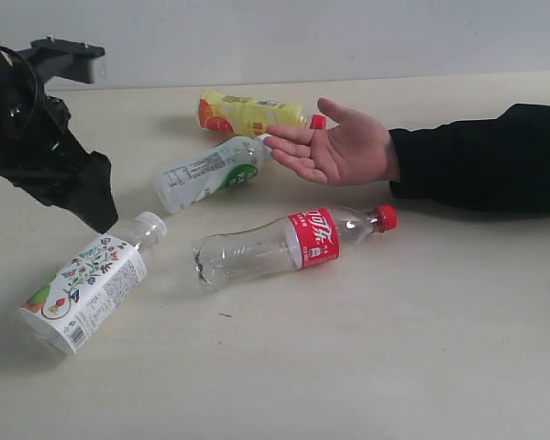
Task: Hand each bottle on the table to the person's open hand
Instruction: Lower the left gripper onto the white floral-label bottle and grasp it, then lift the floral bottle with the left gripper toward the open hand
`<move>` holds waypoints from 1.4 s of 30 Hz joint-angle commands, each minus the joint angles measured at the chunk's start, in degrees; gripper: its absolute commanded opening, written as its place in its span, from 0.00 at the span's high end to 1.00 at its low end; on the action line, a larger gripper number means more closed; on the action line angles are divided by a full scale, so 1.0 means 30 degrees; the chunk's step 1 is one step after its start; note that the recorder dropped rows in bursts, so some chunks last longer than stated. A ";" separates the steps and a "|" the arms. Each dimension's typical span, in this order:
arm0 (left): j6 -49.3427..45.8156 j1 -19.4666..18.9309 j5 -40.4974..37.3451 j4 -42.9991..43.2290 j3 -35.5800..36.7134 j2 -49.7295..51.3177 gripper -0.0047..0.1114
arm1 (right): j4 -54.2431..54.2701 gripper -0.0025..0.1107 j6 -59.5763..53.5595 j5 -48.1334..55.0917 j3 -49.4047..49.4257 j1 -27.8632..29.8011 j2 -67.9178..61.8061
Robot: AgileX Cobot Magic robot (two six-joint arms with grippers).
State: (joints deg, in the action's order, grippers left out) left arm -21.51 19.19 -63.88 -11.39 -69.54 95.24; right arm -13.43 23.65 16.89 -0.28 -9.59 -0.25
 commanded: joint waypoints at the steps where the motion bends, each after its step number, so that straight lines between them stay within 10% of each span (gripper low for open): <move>1: -0.0339 0.0248 0.0262 0.0190 0.0061 0.0661 0.28 | -0.0005 0.98 -0.0011 -0.0155 0.0095 0.0098 0.0085; 16: -0.0339 0.0248 0.1085 0.0677 0.0581 0.2404 0.09 | -0.0005 0.98 -0.0011 -0.0155 0.0095 0.0098 0.0085; 42: 0.0736 0.0248 0.2147 0.0749 0.0683 0.6040 0.11 | -0.0005 0.98 -0.0011 -0.0155 0.0095 0.0098 0.0085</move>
State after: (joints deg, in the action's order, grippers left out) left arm -20.31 19.67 -57.74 -9.45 -67.64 113.30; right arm -13.43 23.65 16.89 -0.28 -9.59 -0.25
